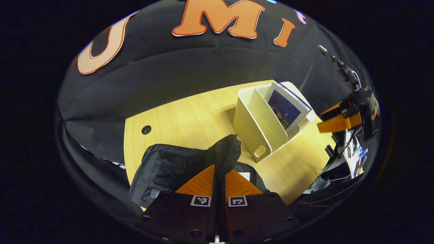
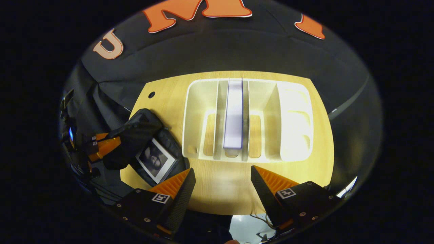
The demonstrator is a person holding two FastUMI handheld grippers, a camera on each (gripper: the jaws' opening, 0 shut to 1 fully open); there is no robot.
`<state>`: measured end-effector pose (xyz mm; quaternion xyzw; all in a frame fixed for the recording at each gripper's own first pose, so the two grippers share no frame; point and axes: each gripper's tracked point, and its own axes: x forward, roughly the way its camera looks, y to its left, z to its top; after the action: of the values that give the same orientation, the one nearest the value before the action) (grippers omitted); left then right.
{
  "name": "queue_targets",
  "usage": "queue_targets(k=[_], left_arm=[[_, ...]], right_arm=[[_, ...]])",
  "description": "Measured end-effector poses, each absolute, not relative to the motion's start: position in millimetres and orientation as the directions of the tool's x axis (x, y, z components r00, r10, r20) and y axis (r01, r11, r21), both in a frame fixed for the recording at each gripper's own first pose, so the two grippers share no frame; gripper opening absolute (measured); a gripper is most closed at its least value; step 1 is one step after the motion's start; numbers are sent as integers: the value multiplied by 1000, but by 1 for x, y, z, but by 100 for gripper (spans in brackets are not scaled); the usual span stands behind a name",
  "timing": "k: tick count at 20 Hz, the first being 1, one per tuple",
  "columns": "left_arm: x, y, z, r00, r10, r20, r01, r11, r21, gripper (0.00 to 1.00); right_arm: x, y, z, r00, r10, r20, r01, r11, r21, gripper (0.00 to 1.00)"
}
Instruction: Open the schoolbag, grab two books from the bookshelf and put them into the schoolbag.
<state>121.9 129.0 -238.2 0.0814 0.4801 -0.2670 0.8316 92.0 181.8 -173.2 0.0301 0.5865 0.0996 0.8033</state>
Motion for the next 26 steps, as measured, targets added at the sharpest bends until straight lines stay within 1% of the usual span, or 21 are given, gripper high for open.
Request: queue_targets(k=[4,8,11,13,15,16,17,18,19,20,21,22,24,26], left_arm=[[125,136,-242,398,-343,-851,505,856,-109,5],[130,140,-245,400,-316,-860,482,871,-95,5],[130,142,-244,411,-299,-861,470,879,-81,5],[129,142,-245,410,-296,-863,458,885,-86,5],[128,142,-247,407,-290,-866,446,891,-89,5],[127,142,-247,406,-288,-867,444,891,-88,5],[127,141,-246,407,-286,-868,443,892,-86,5],[126,140,-245,406,-283,-869,443,893,-84,5],[126,140,-244,408,-283,-868,441,893,-84,5],[125,139,-244,405,-282,-870,439,895,-86,5],[125,139,-244,407,-281,-869,434,897,-86,5],[125,139,-245,409,-282,-868,432,898,-88,5],[126,138,-243,413,-286,-865,432,897,-90,5],[125,141,-242,412,-287,-865,435,896,-90,5]], right_arm=[[143,172,-176,295,178,-939,-168,977,133,98],[172,181,-204,225,191,-955,-172,973,154,98],[180,186,-224,177,187,-966,-180,971,155,98],[185,191,-233,155,192,-969,-183,970,163,97],[188,192,-243,136,177,-975,-186,971,151,88],[188,194,-246,127,173,-977,-185,972,148,79],[188,195,-248,122,171,-978,-189,971,146,74],[188,194,-251,120,163,-979,-184,973,139,52],[190,192,-248,121,159,-980,-175,975,137,55],[193,190,-250,122,148,-981,-148,980,130,47],[195,189,-247,126,143,-982,-114,985,129,52],[195,187,-244,121,144,-982,-94,987,133,38],[192,183,-233,131,144,-981,-87,987,134,37],[191,180,-215,159,143,-977,-96,987,129,37]])
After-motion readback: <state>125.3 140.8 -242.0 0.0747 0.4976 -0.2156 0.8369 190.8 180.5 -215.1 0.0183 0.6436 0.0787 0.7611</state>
